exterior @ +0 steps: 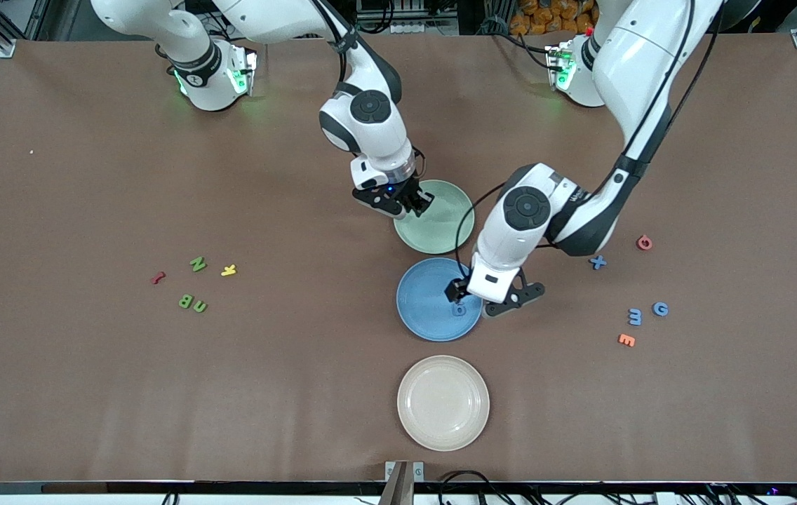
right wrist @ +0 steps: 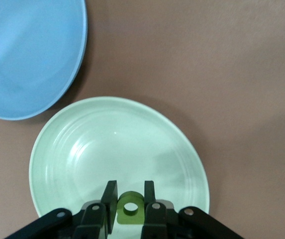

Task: Sort letters by color into matching plates
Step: 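Open both grippers to drop the letters onto their plates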

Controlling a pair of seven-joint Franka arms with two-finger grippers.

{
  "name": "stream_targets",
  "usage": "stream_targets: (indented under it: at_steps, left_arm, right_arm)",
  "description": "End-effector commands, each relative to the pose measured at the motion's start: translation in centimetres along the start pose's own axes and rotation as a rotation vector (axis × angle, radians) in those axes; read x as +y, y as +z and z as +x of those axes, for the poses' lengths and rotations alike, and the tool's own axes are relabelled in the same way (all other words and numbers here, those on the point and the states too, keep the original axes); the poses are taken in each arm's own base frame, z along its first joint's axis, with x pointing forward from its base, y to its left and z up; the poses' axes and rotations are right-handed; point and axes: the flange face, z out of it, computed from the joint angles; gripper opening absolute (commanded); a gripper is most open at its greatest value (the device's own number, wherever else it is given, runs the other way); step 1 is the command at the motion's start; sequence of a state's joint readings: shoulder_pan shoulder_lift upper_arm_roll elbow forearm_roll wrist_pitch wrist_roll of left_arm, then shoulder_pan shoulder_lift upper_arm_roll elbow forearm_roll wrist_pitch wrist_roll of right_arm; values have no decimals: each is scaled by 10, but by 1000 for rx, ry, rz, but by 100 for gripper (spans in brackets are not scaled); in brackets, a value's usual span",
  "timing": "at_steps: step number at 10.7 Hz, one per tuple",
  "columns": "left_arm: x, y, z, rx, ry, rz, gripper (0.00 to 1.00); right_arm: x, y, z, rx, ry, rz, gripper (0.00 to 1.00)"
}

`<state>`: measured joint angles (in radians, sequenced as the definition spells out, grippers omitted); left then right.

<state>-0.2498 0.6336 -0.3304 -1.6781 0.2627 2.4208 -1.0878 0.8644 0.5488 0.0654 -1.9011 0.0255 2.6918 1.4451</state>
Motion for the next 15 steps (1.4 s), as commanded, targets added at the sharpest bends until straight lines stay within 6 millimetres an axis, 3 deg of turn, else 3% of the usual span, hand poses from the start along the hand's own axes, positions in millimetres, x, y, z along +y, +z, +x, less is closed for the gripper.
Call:
stream_targets:
  at_steps: [1, 4, 5, 7, 8, 12, 15]
  left_arm:
    - [-33, -15, 35, 24, 191, 88, 100]
    - [-75, -15, 69, -15, 268, 145, 100]
    - [-91, -13, 80, -38, 293, 168, 100]
    - [-130, -18, 104, -88, 343, 198, 100]
    - [-155, -17, 112, -106, 345, 203, 100]
    - [-232, -27, 135, -140, 470, 209, 100]
    - [-288, -28, 156, -141, 521, 201, 100]
  right_arm:
    - [-10, 2, -7, -1, 35, 4, 100]
    - [-19, -19, 2, -1, 45, -61, 100]
    - [-26, -37, 8, 0, 49, -89, 100]
    - [-27, -87, 66, 38, 75, -53, 100]
    - [-22, -104, 95, 48, 55, -50, 100]
    - [39, -138, 203, -9, -45, -239, 100]
    - [115, -143, 268, -59, -169, -288, 100]
